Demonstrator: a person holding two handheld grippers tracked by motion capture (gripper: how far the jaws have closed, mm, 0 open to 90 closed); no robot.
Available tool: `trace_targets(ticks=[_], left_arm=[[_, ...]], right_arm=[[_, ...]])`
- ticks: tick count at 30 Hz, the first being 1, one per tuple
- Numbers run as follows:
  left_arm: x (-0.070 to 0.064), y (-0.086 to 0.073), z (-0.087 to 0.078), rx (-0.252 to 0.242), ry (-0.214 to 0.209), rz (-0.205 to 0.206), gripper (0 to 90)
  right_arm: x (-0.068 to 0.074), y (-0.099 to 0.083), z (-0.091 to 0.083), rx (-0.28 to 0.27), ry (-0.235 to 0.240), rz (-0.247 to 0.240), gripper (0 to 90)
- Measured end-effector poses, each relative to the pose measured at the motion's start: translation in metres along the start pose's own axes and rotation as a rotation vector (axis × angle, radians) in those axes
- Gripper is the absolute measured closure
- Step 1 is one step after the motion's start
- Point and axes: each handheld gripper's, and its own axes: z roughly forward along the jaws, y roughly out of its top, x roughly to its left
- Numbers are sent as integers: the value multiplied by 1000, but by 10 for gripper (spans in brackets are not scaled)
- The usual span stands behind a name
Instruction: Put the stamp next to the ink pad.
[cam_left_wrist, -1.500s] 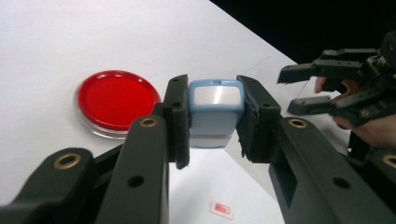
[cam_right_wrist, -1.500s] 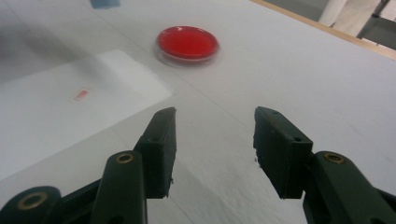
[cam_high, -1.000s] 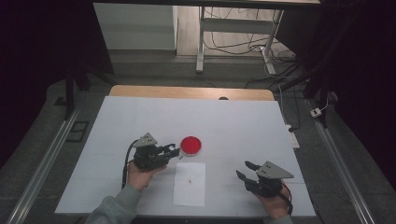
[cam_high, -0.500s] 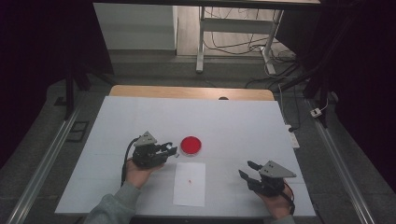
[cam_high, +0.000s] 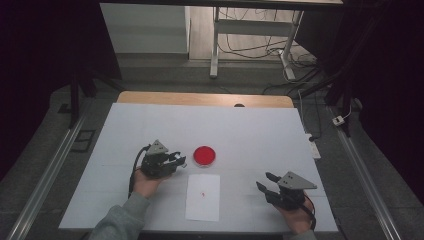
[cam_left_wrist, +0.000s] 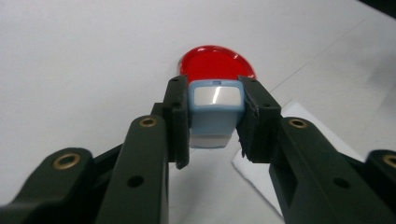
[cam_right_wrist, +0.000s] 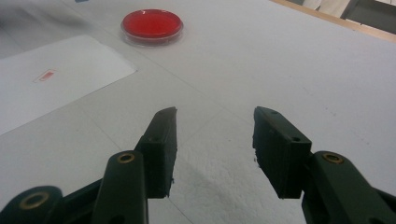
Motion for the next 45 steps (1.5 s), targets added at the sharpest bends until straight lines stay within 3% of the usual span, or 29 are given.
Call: trace_targets(ticks=[3, 14, 30, 34, 39, 45], left_arm=[[2, -1, 6, 24, 31, 14, 671], [7, -4, 17, 80, 50, 10, 669], [8, -5, 22, 96, 43, 16, 641], [7, -5, 21, 89, 41, 21, 550], [5, -5, 12, 50, 40, 18, 352], [-1, -8, -10, 17, 12, 49, 268]], right_arm=[[0, 0, 0, -5, -7, 1, 498], [0, -1, 1, 2, -9, 2, 497], [-1, -1, 1, 4, -20, 6, 495], [-1, -1, 1, 2, -22, 9, 495], [-2, -1, 0, -4, -22, 15, 495], [-4, -2, -1, -10, -10, 4, 495]])
